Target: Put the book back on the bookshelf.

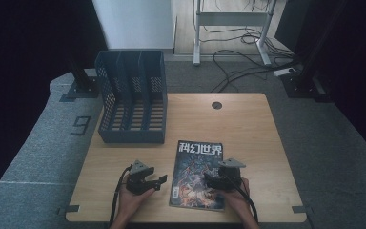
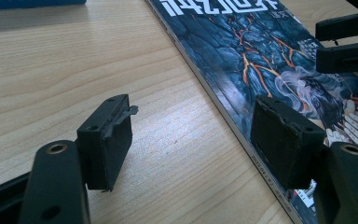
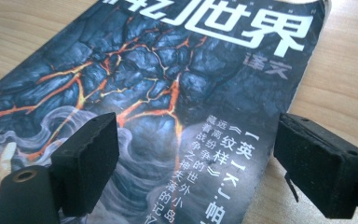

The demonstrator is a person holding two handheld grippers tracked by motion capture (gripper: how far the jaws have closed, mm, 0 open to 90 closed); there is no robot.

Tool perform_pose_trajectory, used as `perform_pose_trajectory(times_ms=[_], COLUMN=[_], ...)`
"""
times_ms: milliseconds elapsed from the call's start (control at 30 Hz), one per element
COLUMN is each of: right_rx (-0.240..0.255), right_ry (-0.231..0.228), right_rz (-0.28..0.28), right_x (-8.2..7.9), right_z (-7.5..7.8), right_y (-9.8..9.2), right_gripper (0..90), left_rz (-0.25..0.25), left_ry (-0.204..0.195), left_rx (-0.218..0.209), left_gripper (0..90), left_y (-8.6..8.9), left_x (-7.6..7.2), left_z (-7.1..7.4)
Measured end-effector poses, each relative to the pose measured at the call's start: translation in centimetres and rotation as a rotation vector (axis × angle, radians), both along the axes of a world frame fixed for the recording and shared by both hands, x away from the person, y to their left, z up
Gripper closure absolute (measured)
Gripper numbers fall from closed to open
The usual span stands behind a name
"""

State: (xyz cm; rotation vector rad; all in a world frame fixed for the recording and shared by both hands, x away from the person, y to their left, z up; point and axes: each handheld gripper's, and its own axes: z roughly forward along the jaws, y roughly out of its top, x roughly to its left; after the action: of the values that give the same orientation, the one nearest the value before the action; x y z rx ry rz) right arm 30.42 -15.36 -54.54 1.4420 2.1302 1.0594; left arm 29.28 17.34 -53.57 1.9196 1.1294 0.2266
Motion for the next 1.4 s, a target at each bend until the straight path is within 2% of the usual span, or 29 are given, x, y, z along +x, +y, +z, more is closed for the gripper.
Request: perform_pose_trajectory(times_ms=[200, 367, 533, 733, 900, 1033, 1200, 1400], right_rx=[-0.021, -0.013, -0.010, 0.012, 0.029, 0.019, -0.012, -0.002], right_ry=[0.020, 0.042, 0.042, 0.050, 0.050, 0.047, 0.027, 0.020], right_rz=[-0.006, -0.011, -0.014, -0.013, -0.002, 0.005, 0.018, 0.042], right_x=[0.0, 0.1, 0.1, 0.1, 0.1, 0.2, 0.0, -0.1], right_z=[-0.4, -0.4, -0.4, -0.2, -0.1, -0.2, -0.4, -0.4], right_y=[0.1, -0.1, -0.2, -0.2, -0.6, -0.5, -0.2, 0.2], right_gripper=[13.4, 13.7, 14.1, 14.2, 15.8, 15.6, 16.0, 18.1], left_rz=[-0.001, -0.004, -0.010, -0.050, -0.078, -0.098, -0.109, -0.099], left_ry=[-0.001, -0.011, -0.018, -0.007, 0.011, 0.029, 0.052, 0.041], left_rx=[-0.003, 0.003, -0.002, 0.010, 0.037, 0.061, 0.067, 0.072], left_gripper=[29.8, 30.5, 30.9, 31.0, 31.0, 30.9, 30.9, 31.1], left_y=[0.1, -0.1, -0.4, -2.2, -3.7, -5.0, -5.5, -5.4], left_x=[0.0, -0.2, -0.3, -0.3, -0.2, 0.1, 0.2, 0.2], left_z=[0.1, 0.1, 0.3, 0.2, -0.2, -0.5, -0.9, -1.1])
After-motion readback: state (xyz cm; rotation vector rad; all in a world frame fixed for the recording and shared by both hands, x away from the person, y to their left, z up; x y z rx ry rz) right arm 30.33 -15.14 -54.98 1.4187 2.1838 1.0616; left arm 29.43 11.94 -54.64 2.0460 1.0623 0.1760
